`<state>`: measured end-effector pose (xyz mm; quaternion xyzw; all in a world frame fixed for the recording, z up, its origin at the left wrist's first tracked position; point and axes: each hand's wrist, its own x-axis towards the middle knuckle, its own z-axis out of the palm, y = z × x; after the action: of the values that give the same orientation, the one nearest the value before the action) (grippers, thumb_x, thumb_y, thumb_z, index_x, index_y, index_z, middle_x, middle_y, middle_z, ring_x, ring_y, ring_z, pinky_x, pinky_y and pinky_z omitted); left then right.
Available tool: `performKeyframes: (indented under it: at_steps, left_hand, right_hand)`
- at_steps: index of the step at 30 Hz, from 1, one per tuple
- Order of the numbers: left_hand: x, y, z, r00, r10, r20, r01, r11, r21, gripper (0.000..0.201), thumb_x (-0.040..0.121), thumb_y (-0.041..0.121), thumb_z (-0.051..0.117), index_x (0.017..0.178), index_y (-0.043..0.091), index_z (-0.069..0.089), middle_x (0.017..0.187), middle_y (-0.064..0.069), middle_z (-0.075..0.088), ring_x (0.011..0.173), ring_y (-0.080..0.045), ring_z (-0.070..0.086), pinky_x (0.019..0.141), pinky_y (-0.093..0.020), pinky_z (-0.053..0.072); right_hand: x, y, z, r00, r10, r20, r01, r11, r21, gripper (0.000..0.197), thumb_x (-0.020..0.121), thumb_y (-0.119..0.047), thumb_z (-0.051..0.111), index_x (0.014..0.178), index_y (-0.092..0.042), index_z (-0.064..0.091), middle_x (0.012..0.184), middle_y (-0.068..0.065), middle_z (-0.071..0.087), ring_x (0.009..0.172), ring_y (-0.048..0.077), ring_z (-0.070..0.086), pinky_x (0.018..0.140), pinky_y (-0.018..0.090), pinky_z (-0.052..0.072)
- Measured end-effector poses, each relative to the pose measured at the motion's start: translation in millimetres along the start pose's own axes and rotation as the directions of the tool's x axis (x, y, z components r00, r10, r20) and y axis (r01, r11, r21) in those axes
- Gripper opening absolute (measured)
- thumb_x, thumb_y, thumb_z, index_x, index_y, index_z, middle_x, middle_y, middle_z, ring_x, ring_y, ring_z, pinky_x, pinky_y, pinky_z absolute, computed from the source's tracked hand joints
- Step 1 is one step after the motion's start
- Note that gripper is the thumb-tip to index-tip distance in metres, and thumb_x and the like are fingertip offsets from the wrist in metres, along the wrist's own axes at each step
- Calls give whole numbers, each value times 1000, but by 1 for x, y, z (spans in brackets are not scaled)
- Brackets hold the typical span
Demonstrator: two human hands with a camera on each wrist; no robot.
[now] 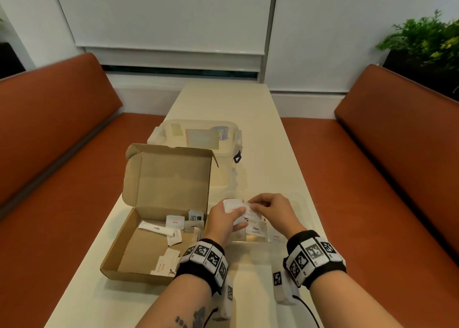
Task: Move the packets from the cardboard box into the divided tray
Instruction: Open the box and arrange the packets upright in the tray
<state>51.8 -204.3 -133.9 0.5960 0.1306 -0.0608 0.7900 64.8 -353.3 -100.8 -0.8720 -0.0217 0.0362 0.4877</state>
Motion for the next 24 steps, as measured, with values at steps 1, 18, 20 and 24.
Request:
performKeyframes:
  at_steps: [1,18,20,24]
  left_hand:
    - [0,0,-1,1000,4,-11,-4,1000,-6,21,85,2,67,103,11,63,103,-12,67,91,-23,68,64,-29,59]
    - [10,-7,-3,992,-26,-120,27,1000,4,15,96,1,44,94,9,56,92,-13,62,79,-22,64,63,-27,58]
    - [10,-7,-3,994,-28,-105,28,1000,-3,16,96,1,44,91,10,56,88,-12,62,73,-20,63,61,-26,57]
    - [9,-5,-3,996,-28,-84,27,1000,-14,16,95,0,43,95,9,56,86,-11,62,70,-19,63,60,-25,58]
  right_hand:
    - [-1,0,1,1000,14,9,-14,1000,-8,7,84,-15,68,90,-15,73,73,-6,64,64,0,56,55,2,40]
    - [-4,28,23,994,100,-46,-110,884,-455,12,75,-16,76,67,-19,68,89,1,63,86,16,57,80,28,50]
    - [-3,27,24,997,73,-36,-81,869,-488,22,74,-14,74,64,-22,56,87,-2,55,87,17,53,78,28,49]
    - [-2,27,26,1000,17,-3,-15,821,-570,23,73,-13,72,70,-19,51,83,-2,53,84,18,52,71,28,46]
